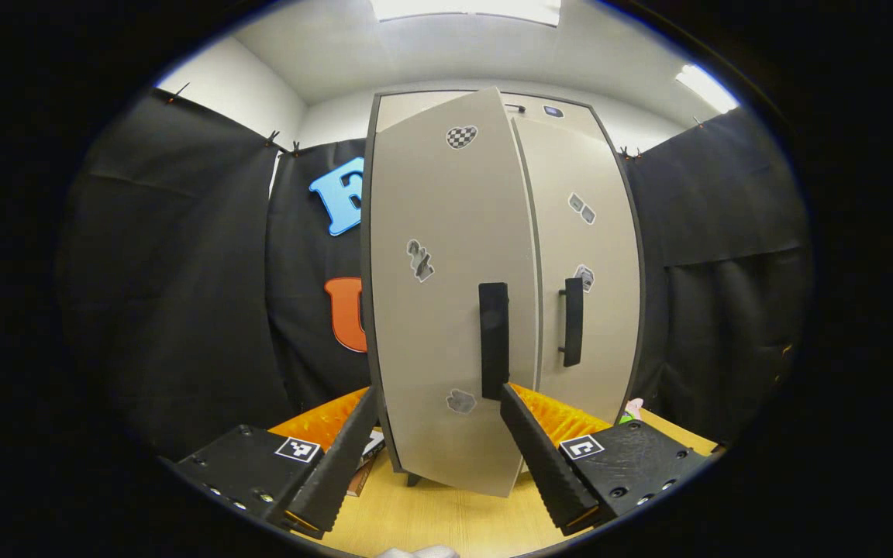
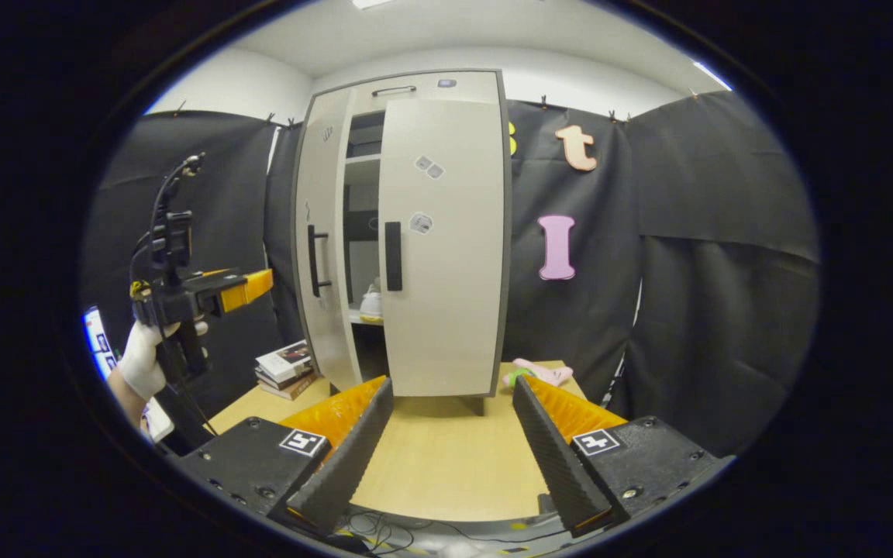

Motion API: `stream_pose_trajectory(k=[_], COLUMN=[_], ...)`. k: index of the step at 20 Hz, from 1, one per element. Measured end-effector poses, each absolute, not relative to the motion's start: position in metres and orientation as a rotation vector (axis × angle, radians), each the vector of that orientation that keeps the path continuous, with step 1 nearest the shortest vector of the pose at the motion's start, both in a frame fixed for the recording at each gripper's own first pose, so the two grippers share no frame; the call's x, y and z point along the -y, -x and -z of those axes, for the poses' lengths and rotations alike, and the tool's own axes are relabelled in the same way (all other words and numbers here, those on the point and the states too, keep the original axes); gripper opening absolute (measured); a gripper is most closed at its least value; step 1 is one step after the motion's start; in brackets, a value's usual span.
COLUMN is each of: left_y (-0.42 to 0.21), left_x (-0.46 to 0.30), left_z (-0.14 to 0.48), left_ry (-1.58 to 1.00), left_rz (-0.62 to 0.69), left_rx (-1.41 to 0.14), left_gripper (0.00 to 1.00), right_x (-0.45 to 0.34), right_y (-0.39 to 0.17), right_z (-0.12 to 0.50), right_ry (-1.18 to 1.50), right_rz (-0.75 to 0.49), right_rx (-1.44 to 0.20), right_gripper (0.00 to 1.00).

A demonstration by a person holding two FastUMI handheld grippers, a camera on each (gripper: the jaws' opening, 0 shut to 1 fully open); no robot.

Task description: Grab one shoe with the right hand and put it into the shoe cabinet, grab the other shoe with the left hand and put it into the shoe cabinet; then close the right door with the right hand and the left door with the left hand.

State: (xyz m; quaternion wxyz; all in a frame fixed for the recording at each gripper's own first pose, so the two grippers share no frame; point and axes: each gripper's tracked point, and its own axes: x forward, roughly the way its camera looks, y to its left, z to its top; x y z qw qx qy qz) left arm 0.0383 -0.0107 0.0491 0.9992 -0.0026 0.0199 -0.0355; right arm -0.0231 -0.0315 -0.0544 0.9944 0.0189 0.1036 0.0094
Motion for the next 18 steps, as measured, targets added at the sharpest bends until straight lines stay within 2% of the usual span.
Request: stream_pose_trajectory(k=[5,7,8,10,11,12,17,18], left_y=[0.003,0.021,0.029,0.046,0.054,0.062,0.095,0.099], left_x=[0.006,0.000,-0.002,-0.006,-0.009,-0.011,-0.016,-0.017], left_z=[-0.056,-0.057,-0.058,-0.056,-0.055,-0.053,-0.037,-0.036], left_ry=[0.021,0.021,0.022,0.023,0.021,0.022,0.043,0.042], left_rz=[0.090,0.090,0.092,0.093,0.092,0.090,0.089,0.090], left_rx=[-0.044,-0.042,-0.044,-0.054,-0.057,-0.061,-0.096,-0.096], left_gripper=[1.00,0.96,1.00,0.96,1.00,0.96,0.96,1.00], right_x=[0.015,0.005,-0.001,-0.010,-0.015,-0.019,-0.037,-0.039], right_y=[0.022,0.024,0.024,0.024,0.024,0.024,0.024,0.024], right_z=[0.042,0.036,0.032,0.028,0.028,0.026,0.023,0.021], right_ry=[-0.055,-0.060,-0.063,-0.066,-0.069,-0.073,-0.080,-0.081], right_rz=[-0.026,-0.032,-0.036,-0.046,-0.049,-0.051,-0.068,-0.067], right_rx=[-0.172,-0.151,-0.139,-0.121,-0.114,-0.107,-0.092,-0.088], right_gripper=[1.00,1.00,1.00,1.00,0.99,0.99,1.00,0.99])
